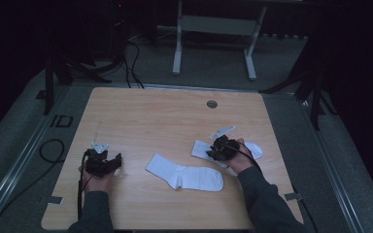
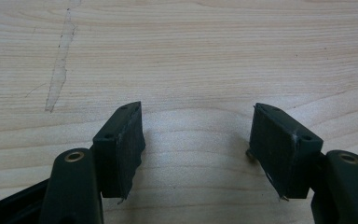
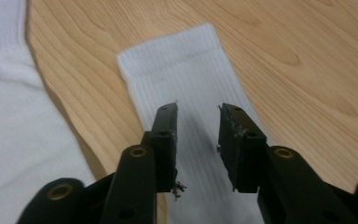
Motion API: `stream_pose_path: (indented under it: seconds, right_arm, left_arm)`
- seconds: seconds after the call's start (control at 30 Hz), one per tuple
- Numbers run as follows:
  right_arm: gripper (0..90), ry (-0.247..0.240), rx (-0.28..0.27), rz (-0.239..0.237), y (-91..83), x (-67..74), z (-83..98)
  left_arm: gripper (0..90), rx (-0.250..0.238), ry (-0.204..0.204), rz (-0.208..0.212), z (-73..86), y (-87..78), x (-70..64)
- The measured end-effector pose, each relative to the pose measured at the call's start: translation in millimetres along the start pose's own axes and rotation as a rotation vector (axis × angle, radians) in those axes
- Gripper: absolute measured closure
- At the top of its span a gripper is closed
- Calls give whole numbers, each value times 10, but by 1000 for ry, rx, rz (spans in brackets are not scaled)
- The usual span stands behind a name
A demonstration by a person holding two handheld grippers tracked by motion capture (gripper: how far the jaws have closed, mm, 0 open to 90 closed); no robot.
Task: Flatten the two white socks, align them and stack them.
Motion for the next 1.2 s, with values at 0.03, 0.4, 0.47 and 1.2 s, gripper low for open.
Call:
stream_pose_path:
  seconds: [0.03, 0.4, 0.47, 1.2]
  right_arm:
    - [633, -6, 4, -9, 22, 18, -15]
    - [587, -8, 18, 5, 117, -20, -38]
    - [586, -18, 19, 3, 105, -35, -35]
    - [744, 9, 37, -31, 199, -39, -55]
  left_arm:
    - [351, 0, 0, 0, 0, 0, 0]
    - [351, -1, 3, 2, -1, 0, -3]
    - [351, -1, 3, 2, -1, 0, -3]
    - [351, -1, 3, 3, 1, -2, -7]
Point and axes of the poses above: each handheld gripper's, and its own axes: y roughly forward along the jaws, z roughly out of its underside, x roughly to its left, the point moved 10 cm from there along y, roughly forward along the jaws, and after that the axes turned 11 degrees about y, right-handed, at the moved point
